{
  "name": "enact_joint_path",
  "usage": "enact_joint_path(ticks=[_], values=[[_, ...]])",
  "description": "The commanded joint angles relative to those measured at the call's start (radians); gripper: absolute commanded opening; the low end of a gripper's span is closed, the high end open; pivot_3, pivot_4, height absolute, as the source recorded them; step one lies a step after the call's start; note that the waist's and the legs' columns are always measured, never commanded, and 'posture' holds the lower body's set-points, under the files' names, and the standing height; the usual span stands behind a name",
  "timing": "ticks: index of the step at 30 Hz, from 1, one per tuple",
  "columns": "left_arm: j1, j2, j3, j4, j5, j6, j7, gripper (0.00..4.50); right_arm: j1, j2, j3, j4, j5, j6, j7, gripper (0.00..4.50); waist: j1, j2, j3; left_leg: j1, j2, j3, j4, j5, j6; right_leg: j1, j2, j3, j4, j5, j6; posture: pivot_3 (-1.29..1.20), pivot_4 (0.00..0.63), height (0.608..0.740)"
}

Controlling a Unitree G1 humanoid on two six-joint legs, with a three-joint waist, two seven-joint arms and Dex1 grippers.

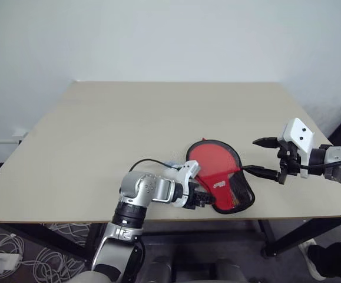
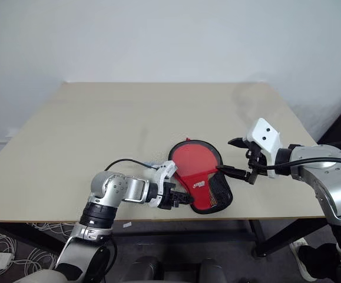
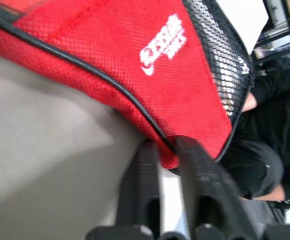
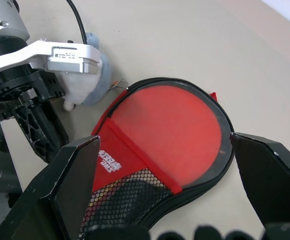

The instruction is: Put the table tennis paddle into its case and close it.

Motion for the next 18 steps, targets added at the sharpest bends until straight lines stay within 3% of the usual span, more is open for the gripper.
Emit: enact_joint_path(ticks=[1, 8, 18], values=[[0.000, 0.039, -0.052, 0.015, 0.005, 0.027, -0.022, 0.09, -0.026, 0.000, -0.020, -0.031, 0.014, 0.003, -0.008, 4.50, 0.000, 0.000, 0.000, 0.000, 0.000, 0.000, 0.000, 0.000, 0.000, 0.000, 0.000, 0.000, 0.000, 0.000, 0.000, 0.00, 0.000, 0.740], [-0.004, 0.070, -0.037, -0.045, -0.045, 0.112, -0.052, 0.09, -0.028, 0.004, -0.018, -0.035, 0.014, 0.007, -0.006, 4.50, -0.001, 0.000, 0.000, 0.000, 0.000, 0.000, -0.001, 0.000, 0.000, -0.001, 0.000, 0.000, 0.000, 0.000, 0.000, 0.00, 0.000, 0.740], [0.028, 0.240, -0.095, -0.182, -0.382, 0.116, 0.029, 0.09, -0.019, 0.014, -0.007, -0.049, 0.020, 0.014, -0.010, 4.50, -0.004, 0.000, 0.000, 0.000, 0.001, 0.000, -0.002, 0.000, 0.000, -0.002, 0.000, 0.001, 0.000, 0.000, 0.000, 0.00, 0.000, 0.740]])
